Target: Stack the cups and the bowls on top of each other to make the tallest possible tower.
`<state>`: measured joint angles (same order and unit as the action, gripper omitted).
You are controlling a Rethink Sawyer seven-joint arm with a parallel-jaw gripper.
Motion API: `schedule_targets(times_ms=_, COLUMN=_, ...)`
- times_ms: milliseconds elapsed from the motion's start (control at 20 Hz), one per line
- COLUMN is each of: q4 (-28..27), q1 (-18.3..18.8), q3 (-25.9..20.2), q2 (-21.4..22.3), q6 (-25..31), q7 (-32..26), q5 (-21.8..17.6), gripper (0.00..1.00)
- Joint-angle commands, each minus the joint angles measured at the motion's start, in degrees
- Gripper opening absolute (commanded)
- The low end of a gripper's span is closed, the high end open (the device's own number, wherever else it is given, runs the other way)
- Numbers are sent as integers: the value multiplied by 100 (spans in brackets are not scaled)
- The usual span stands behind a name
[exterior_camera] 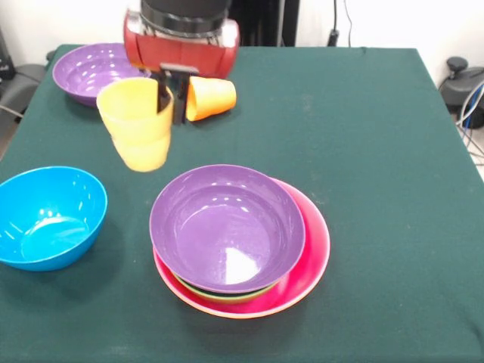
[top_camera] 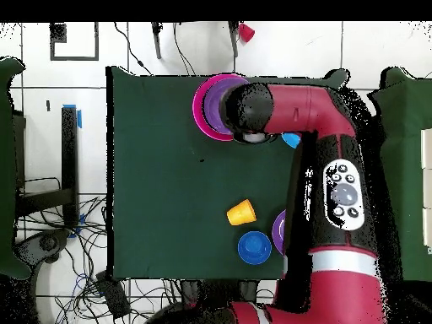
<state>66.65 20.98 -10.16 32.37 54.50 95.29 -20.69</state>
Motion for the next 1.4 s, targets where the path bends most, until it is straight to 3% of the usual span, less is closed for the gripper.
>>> schedule_targets(times_ms=50, q4=-1133, q1=-283, q3=4, q2=-841, q6=792, q7=1079, q5=158, gripper=0)
schedule_targets(times_ms=250, q4=-1575, q1=-459, q3=87, q2=-1046, q6=1139, q7=1079, q5=167, gripper=0)
schedule_targets(times_ms=450, q4=-1722, q1=-714, q3=262, q2=-1236, q6=1163, q7=1567, q5=279, gripper=0)
schedule_targets(times_ms=850, q4=-1528, q1=-958, q3=361, q2=-1375, q6=816, q7=2124, q5=771, gripper=0)
schedule_targets(times_ms=1100, q4=-1496, q1=-1143, q3=655, q2=-1623, q6=456, q7=2523, q5=674, gripper=0)
schedule_targets(times_ms=1400, q4=-1468, q1=-1141, q3=659, q2=-1954, q6=61, q7=2511, q5=660, gripper=0)
